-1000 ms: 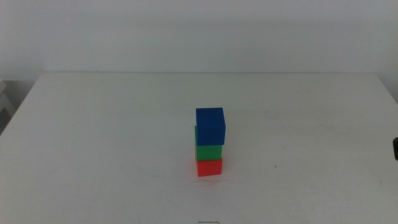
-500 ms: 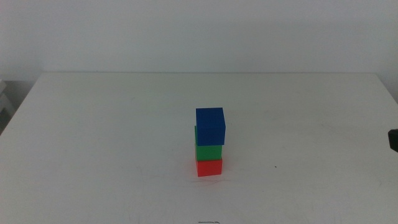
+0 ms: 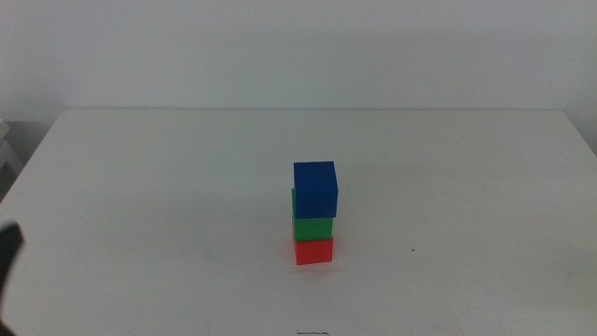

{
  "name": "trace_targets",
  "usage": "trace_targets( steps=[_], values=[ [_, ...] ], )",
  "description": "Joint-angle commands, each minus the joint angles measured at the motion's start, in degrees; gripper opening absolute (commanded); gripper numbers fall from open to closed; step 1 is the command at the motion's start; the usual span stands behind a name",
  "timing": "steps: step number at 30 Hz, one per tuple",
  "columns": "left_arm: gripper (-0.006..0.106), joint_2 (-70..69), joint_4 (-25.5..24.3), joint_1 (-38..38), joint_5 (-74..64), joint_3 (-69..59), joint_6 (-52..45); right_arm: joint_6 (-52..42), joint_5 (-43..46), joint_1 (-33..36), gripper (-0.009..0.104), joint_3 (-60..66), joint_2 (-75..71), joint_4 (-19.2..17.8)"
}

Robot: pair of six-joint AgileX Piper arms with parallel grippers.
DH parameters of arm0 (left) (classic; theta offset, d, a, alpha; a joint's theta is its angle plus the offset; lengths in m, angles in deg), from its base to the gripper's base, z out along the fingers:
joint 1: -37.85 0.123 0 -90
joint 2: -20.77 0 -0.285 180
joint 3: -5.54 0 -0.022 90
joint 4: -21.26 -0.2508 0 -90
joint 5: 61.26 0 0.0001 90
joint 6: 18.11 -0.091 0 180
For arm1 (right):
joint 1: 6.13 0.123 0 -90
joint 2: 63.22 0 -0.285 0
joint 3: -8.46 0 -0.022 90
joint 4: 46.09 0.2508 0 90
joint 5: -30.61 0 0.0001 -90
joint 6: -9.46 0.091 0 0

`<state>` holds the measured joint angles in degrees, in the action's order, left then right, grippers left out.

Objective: Stack red cubes first, then green, then blue cubes in a specific spot.

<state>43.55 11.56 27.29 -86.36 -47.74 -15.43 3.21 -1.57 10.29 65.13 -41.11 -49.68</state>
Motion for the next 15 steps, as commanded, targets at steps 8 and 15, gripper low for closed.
trace_targets(
  steps=[8, 15],
  values=[
    [0.094, -7.0, 2.3, 0.0, 18.9, -17.5, 0.2, -0.1, 11.9, -13.6, 0.079, 12.1, -14.5, 0.8],
    [0.094, -7.3, 4.3, 0.0, 29.7, -25.7, 0.2, -0.1, 17.8, -15.2, 0.079, 17.5, -16.2, 0.6]
  ],
)
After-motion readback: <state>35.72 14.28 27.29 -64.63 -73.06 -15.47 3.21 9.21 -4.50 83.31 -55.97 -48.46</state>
